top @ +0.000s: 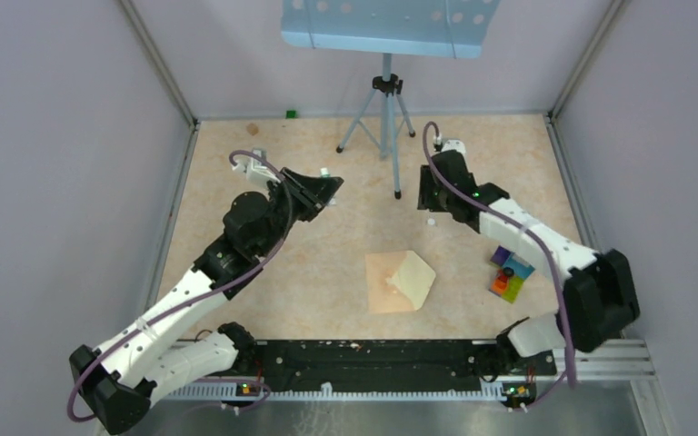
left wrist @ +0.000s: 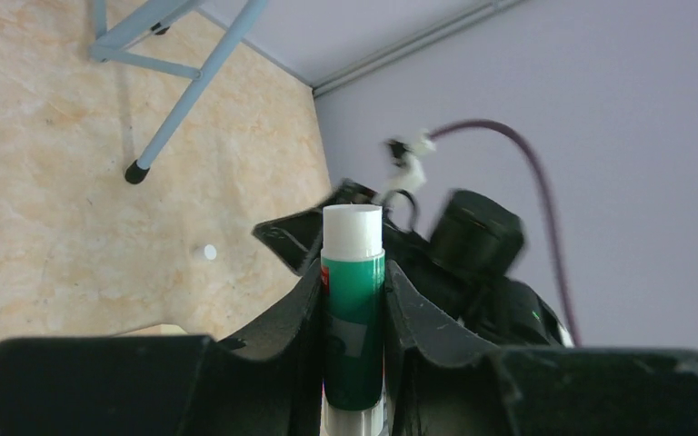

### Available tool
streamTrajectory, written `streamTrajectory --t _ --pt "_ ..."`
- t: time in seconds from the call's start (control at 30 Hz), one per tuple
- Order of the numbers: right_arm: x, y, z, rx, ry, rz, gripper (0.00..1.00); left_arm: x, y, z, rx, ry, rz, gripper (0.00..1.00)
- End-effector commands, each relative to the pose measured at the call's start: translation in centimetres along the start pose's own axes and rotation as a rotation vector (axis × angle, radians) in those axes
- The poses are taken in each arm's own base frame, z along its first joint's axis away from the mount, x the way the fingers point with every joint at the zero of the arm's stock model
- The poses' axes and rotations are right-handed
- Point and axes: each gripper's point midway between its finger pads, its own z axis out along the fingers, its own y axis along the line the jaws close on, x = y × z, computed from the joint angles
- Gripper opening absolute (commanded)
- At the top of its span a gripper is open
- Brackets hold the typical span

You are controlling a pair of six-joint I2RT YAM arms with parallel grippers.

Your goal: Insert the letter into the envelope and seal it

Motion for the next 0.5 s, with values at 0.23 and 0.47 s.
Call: streamTrajectory --t 0.23,0.47 --pt "-9.2 14.2 -19.7 -0.645 -0.475 0.029 0.54 -1.9 0.8 1.8 -0.111 -0.107 -0.259 0.00" --pt "-9.3 19.3 -22.8 -0.755 -0.515 -0.053 0.55 -1.8 0.3 2.4 -0.094 -0.099 -0.290 0.00"
